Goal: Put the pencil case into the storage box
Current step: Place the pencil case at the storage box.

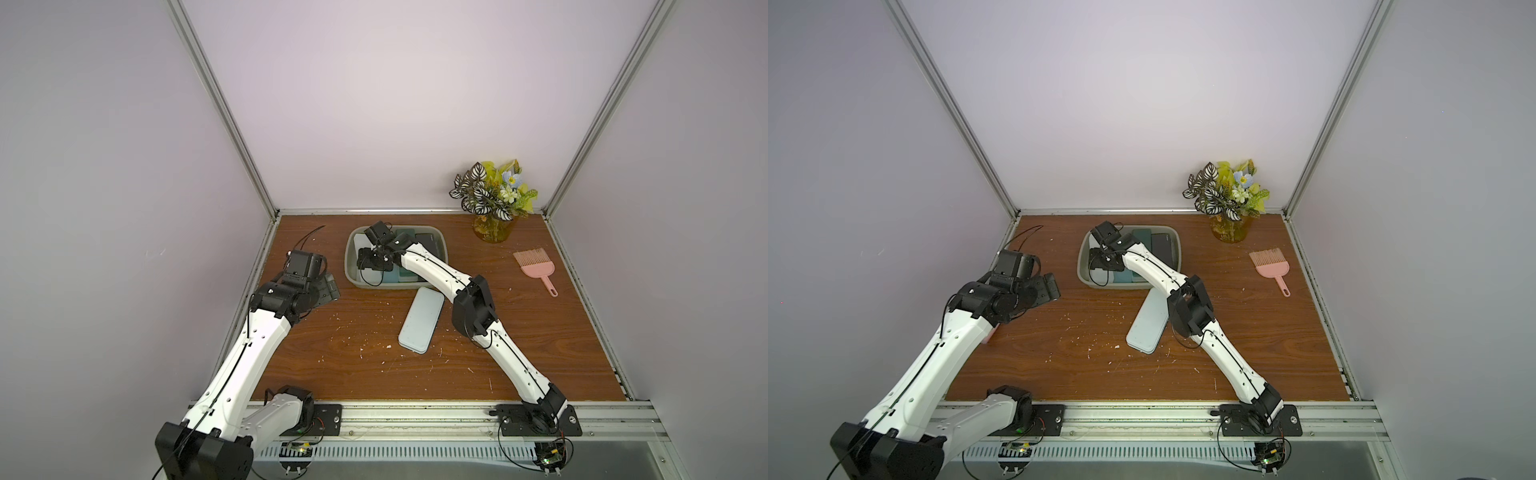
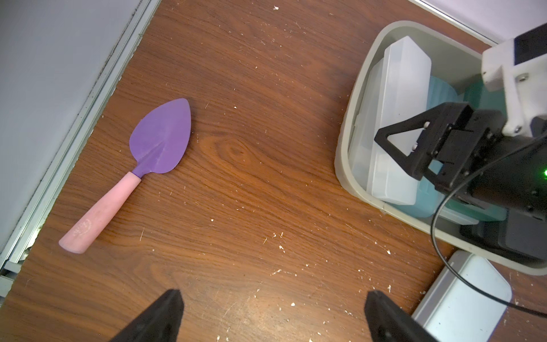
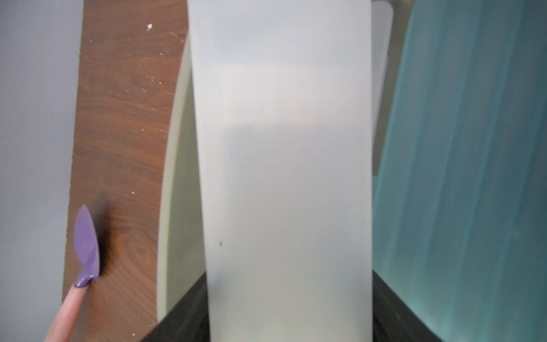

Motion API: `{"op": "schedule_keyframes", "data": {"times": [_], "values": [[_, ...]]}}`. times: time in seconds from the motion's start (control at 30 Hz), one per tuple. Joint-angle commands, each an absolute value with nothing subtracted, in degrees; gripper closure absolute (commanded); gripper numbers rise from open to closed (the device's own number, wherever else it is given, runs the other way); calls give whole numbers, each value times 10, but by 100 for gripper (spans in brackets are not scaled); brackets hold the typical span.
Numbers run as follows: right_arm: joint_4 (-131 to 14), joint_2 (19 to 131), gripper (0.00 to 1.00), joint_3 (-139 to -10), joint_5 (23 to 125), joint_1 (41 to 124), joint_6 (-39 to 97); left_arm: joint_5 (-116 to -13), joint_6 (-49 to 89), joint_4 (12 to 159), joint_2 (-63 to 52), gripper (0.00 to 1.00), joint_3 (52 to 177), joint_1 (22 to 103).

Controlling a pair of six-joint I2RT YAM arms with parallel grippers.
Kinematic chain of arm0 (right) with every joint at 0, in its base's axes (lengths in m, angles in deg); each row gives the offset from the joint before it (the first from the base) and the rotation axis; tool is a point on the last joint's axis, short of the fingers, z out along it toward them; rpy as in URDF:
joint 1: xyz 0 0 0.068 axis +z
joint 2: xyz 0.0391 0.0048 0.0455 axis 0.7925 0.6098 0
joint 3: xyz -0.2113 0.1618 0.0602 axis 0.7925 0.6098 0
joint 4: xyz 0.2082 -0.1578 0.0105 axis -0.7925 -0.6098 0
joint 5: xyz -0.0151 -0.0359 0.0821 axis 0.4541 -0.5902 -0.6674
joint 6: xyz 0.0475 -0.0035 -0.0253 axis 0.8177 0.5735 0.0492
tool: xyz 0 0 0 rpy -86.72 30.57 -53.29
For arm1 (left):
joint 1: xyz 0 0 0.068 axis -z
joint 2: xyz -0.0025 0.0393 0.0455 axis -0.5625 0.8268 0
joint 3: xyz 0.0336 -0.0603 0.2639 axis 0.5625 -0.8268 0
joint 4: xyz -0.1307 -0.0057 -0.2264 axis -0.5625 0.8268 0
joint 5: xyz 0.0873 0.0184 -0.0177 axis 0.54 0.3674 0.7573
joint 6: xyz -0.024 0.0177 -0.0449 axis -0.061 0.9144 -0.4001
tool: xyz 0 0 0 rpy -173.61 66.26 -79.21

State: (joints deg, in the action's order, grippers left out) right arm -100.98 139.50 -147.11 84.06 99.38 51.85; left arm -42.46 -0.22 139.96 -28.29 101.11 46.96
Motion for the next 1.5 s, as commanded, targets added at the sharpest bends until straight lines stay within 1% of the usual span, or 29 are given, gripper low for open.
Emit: {"op": "schedule_keyframes", "data": {"times": [0.0, 0.17, 0.4, 0.67, 0.97, 1.33, 1.47], "values": [[-987, 1379, 34, -1494, 820, 1001, 525, -412, 9, 1402, -286, 4, 1005, 461], [-992, 1356, 22, -1488, 819, 1001, 504, -411, 11, 1402, -285, 4, 1005, 460], [-991, 1329, 15, -1459, 803, 1001, 495, -411, 13, 1402, -283, 4, 1002, 458], [-989, 1306, 14, -1431, 805, 1001, 488, -412, 13, 1403, -286, 4, 1001, 458], [-989, 1310, 13, -1417, 806, 1001, 500, -413, 11, 1402, -293, 4, 993, 458], [-981, 1322, 13, -1431, 780, 1023, 498, -418, 11, 1401, -294, 4, 991, 457], [-991, 1308, 12, -1429, 793, 1024, 491, -424, 10, 1402, -299, 4, 989, 457]]}}
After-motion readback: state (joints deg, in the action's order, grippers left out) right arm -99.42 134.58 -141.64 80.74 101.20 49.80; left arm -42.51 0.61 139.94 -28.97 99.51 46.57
